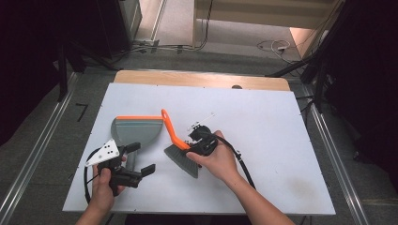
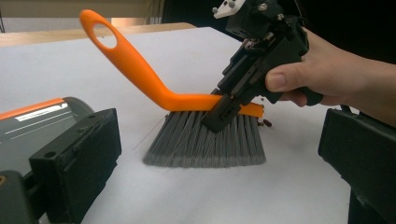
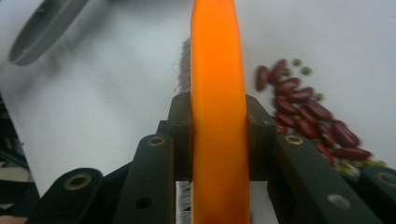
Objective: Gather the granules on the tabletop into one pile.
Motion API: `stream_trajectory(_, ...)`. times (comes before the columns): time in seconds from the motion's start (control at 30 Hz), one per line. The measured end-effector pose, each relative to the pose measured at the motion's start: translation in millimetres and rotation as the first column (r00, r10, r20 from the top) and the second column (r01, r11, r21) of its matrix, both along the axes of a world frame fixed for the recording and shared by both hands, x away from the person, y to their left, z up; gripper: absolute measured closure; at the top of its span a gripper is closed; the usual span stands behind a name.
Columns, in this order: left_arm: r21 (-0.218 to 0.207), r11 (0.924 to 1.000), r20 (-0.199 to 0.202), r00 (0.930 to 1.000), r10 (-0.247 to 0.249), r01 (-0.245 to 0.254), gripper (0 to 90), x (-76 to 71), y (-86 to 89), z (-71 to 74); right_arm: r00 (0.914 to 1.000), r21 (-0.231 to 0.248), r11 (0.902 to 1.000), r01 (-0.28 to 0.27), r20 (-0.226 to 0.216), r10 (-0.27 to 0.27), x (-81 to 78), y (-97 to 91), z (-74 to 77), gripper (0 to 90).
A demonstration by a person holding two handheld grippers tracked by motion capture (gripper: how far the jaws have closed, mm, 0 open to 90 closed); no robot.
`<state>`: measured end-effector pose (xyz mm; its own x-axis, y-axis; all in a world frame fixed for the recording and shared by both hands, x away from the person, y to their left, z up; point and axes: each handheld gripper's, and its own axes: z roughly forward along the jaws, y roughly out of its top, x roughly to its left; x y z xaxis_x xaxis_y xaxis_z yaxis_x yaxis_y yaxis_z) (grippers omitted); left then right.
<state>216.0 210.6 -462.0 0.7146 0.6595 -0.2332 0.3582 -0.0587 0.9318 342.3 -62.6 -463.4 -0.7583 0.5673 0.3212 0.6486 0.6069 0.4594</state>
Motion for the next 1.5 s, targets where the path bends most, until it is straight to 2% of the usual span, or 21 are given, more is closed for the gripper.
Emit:
stream_trajectory(0.1,0.001,1.0,-0.001,1.0,0.002,-0.002,0.2,-0.2,0.3,0.1,0.9991,-0.005,0.9991,0.041,-0.011,-0.041,5.6,-7.5,0.1,68.0)
stream_trajectory(0.17,0.001,1.0,0.0,1.0,0.002,-0.002,0.2,-0.2,-0.1,-0.1,0.998,-0.011,0.998,0.063,0.001,-0.063,9.5,-13.4,0.6,67.9)
stream_trajectory(0.5,0.0,1.0,-0.003,1.0,0.002,-0.002,0.2,0.1,0.0,-0.5,0.9859,-0.012,0.9859,0.167,-0.012,-0.167,24.6,-42.3,0.0,67.7)
stream_trajectory(0.87,0.0,1.0,-0.002,1.0,0.001,-0.001,0.3,-0.2,0.5,-0.4,0.9717,0.001,0.9721,0.235,-0.028,-0.235,29.3,-64.6,-1.7,67.6)
stream_trajectory(1.5,0.003,1.0,-0.005,1.0,-0.002,0.002,0.2,-0.2,-0.9,-0.8,0.9497,0.003,0.95,0.312,-0.03,-0.312,31.3,-97.6,-1.6,67.6)
